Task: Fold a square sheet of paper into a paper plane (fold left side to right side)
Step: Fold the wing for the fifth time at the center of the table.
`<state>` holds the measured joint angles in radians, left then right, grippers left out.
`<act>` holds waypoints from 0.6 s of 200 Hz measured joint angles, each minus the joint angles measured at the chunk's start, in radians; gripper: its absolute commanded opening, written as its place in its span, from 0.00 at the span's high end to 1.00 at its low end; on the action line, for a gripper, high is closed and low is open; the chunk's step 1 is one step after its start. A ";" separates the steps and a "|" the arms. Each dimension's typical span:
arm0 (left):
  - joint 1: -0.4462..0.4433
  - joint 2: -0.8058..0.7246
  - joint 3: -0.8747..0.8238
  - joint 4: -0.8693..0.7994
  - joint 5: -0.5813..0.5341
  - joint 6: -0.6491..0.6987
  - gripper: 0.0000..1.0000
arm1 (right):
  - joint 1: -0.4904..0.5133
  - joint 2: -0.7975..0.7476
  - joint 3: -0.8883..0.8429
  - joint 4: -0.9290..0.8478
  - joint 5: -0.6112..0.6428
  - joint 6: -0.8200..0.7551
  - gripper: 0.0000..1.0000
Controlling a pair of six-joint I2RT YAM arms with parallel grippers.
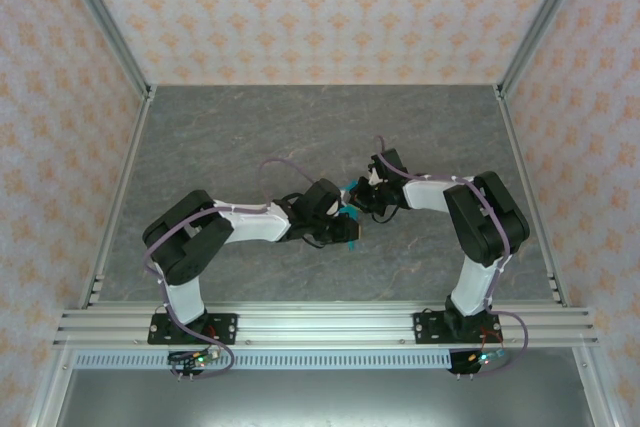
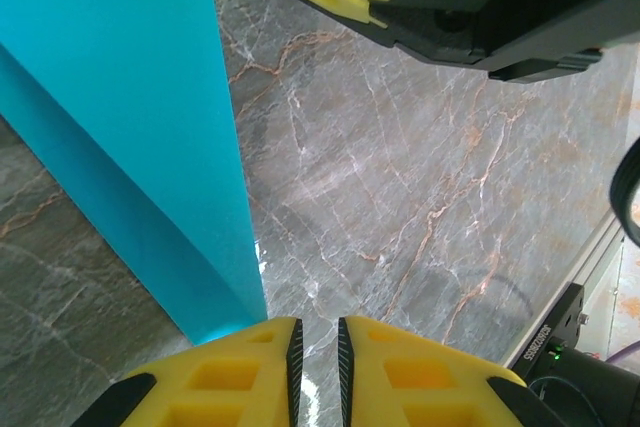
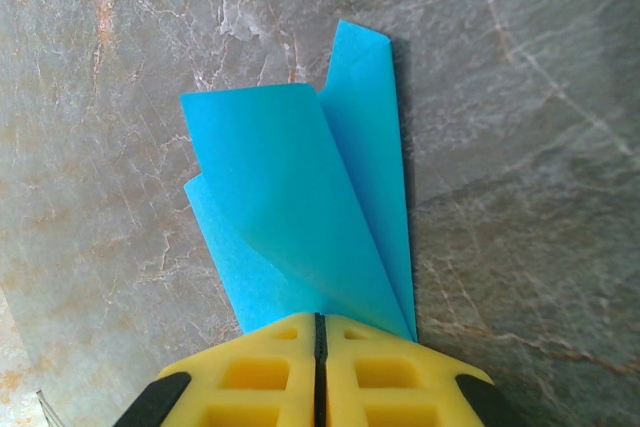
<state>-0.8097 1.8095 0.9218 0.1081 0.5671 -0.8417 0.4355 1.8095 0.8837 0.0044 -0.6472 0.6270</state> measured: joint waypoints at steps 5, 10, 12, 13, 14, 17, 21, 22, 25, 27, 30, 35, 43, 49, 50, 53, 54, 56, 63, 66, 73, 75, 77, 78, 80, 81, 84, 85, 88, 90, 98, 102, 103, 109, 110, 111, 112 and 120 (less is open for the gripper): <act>0.000 0.000 0.000 -0.002 0.000 0.003 0.80 | 0.000 0.000 0.000 0.000 0.000 0.000 0.91; 0.000 0.002 0.000 -0.004 -0.001 0.005 0.80 | 0.000 0.000 0.000 0.000 0.000 0.000 0.91; 0.000 0.002 0.000 -0.005 -0.002 0.005 0.80 | 0.000 0.000 0.000 0.000 0.000 0.000 0.91; 0.000 0.002 0.000 -0.006 -0.002 0.006 0.80 | 0.000 0.000 0.000 0.000 0.000 0.000 0.91; 0.000 0.002 0.000 -0.007 -0.003 0.006 0.80 | 0.000 0.000 0.000 0.000 0.000 0.000 0.91; 0.000 0.002 0.000 -0.008 -0.003 0.006 0.80 | 0.000 0.000 0.000 0.000 0.000 0.000 0.91; 0.000 0.003 0.000 -0.011 -0.004 0.006 0.80 | 0.000 0.000 0.000 0.000 0.000 0.000 0.91; 0.000 0.004 0.000 -0.011 -0.004 0.006 0.80 | 0.000 0.000 0.000 0.000 0.000 0.000 0.91; 0.000 0.004 0.000 -0.011 -0.004 0.006 0.80 | 0.000 0.000 0.000 0.000 0.000 0.000 0.91; 0.000 0.004 0.000 -0.012 -0.004 0.006 0.80 | 0.000 0.000 0.000 0.000 0.000 0.000 0.91; 0.000 0.004 0.000 -0.013 -0.004 0.006 0.80 | 0.000 0.000 0.000 0.000 0.000 0.000 0.91; 0.000 0.004 0.000 -0.015 -0.004 0.006 0.80 | 0.000 0.000 0.000 0.000 0.000 0.000 0.91; 0.000 0.004 0.000 -0.015 -0.003 0.006 0.80 | 0.000 0.000 0.000 0.000 0.000 0.000 0.91; 0.000 0.004 0.002 -0.015 -0.003 0.006 0.80 | 0.000 0.000 0.000 0.000 0.000 0.000 0.91; 0.000 0.004 0.002 -0.015 -0.003 0.006 0.80 | 0.000 0.000 0.000 0.000 0.000 0.000 0.91; 0.000 0.004 0.002 -0.015 -0.002 0.006 0.80 | 0.000 0.000 0.000 0.000 0.000 0.000 0.91; 0.000 0.004 0.002 -0.015 -0.002 0.006 0.80 | 0.000 0.000 0.000 0.000 0.000 0.000 0.91; 0.000 0.004 0.003 -0.015 -0.002 0.006 0.80 | 0.000 0.000 0.000 0.000 0.000 0.000 0.91; 0.000 0.004 0.005 -0.015 0.001 0.006 0.80 | 0.000 0.000 0.000 0.000 0.000 0.000 0.91; 0.000 0.004 0.007 -0.016 0.002 0.006 0.80 | 0.000 0.000 0.000 0.000 0.000 0.000 0.91; 0.000 0.004 0.012 -0.016 0.004 0.006 0.80 | 0.000 0.000 0.000 0.000 0.000 0.000 0.91; 0.000 0.004 0.013 -0.015 0.005 0.006 0.80 | 0.000 0.000 0.000 0.000 0.000 0.000 0.91; 0.000 0.004 0.014 -0.015 0.005 0.006 0.80 | 0.000 0.000 0.000 0.000 0.000 0.000 0.91; 0.000 0.004 0.015 -0.015 0.005 0.006 0.80 | 0.000 0.000 0.000 0.000 0.000 0.000 0.91; 0.000 0.003 0.016 -0.015 0.005 0.006 0.80 | 0.000 0.000 0.000 0.000 0.000 0.000 0.91; 0.000 0.003 0.018 -0.015 0.005 0.006 0.80 | 0.000 0.000 0.000 0.000 0.000 0.000 0.91; 0.000 0.003 0.020 -0.015 0.005 0.006 0.80 | 0.000 0.000 0.000 0.000 0.000 0.000 0.91; 0.000 0.003 0.021 -0.015 0.006 0.006 0.80 | 0.000 0.000 0.000 0.000 0.000 0.000 0.91; 0.000 0.003 0.024 -0.015 0.006 0.006 0.80 | 0.000 0.000 0.000 0.000 0.000 0.000 0.91; 0.000 0.003 0.026 -0.015 0.006 0.006 0.80 | 0.000 0.000 0.000 0.000 0.000 0.000 0.91; 0.000 0.003 0.032 -0.015 0.008 0.006 0.80 | 0.000 0.000 0.000 0.000 0.000 0.000 0.91; 0.000 0.003 0.034 -0.014 0.008 0.006 0.80 | 0.000 0.000 0.000 0.000 0.000 0.000 0.91; 0.000 0.003 0.035 -0.014 0.008 0.006 0.80 | 0.000 0.000 0.000 0.000 0.000 0.000 0.91; 0.000 0.003 0.039 -0.015 0.008 0.006 0.80 | 0.000 0.000 0.000 0.000 0.000 0.000 0.91; 0.000 0.003 0.040 -0.015 0.008 0.006 0.80 | 0.000 0.000 0.000 0.000 0.000 0.000 0.91; 0.000 0.003 0.040 -0.015 0.008 0.006 0.80 | 0.000 0.000 0.000 0.000 0.000 0.000 0.91; 0.000 0.003 0.041 -0.015 0.008 0.006 0.80 | 0.000 0.000 0.000 0.000 0.000 0.000 0.91; 0.000 0.003 0.046 -0.015 0.008 0.006 0.80 | 0.000 0.000 0.000 0.000 0.000 0.000 0.91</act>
<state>-0.8097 1.8130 0.9680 0.0929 0.5755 -0.8356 0.4355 1.8095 0.8837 0.0044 -0.6472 0.6270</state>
